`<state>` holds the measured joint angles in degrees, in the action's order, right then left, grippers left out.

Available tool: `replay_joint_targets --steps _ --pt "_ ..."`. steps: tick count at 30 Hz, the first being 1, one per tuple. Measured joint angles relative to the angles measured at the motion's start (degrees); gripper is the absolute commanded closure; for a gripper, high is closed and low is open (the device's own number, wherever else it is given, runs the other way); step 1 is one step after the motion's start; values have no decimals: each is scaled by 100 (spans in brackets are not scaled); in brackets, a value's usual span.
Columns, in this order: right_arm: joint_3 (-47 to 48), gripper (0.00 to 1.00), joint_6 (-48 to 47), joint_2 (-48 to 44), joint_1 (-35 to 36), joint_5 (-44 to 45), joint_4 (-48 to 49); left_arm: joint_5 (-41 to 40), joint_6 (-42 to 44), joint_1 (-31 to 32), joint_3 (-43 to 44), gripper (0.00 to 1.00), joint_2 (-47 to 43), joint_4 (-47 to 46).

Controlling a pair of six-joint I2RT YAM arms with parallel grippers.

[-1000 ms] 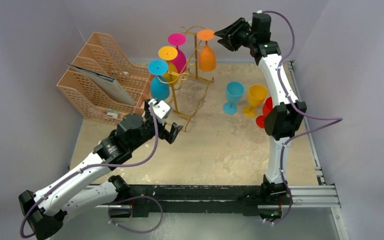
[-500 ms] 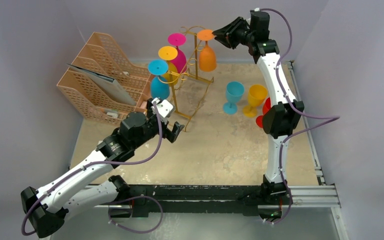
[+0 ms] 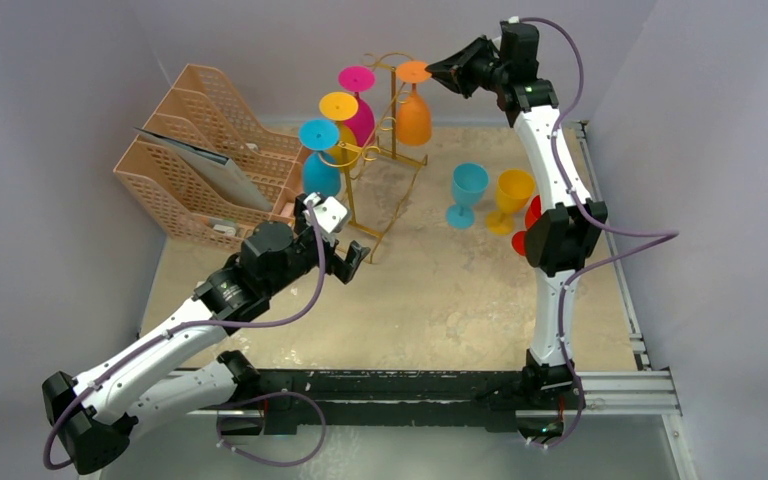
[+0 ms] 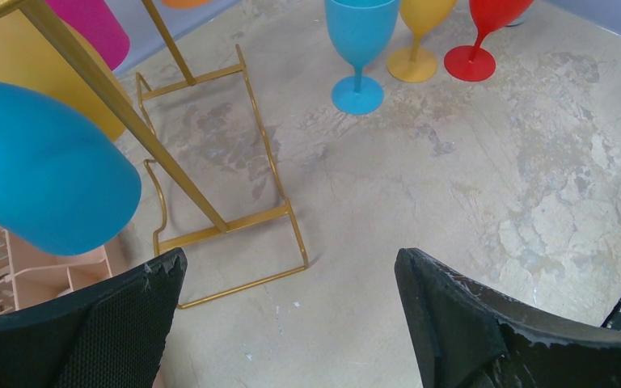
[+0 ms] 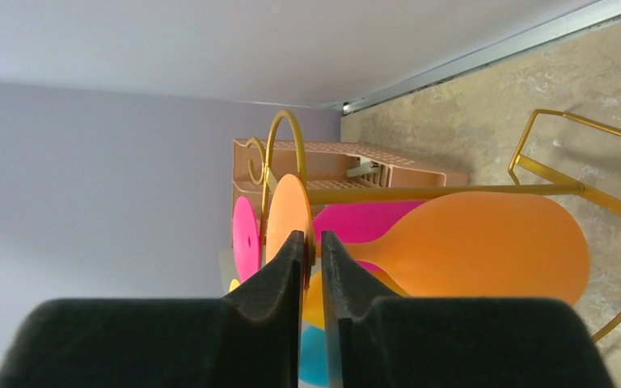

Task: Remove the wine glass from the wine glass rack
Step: Pick up the wine glass from the wine rack.

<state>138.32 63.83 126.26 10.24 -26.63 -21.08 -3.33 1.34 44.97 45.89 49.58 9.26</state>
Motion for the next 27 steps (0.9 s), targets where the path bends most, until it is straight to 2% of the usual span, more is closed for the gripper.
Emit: replay_joint_targets --steps 18,27 --pt "-2 99 -22 -98 0 0 -24 13 -17 0 0 0 -9 9" --pt "-2 100 57 -107 0 -76 -48 15 -20 0 0 0 -46 20"
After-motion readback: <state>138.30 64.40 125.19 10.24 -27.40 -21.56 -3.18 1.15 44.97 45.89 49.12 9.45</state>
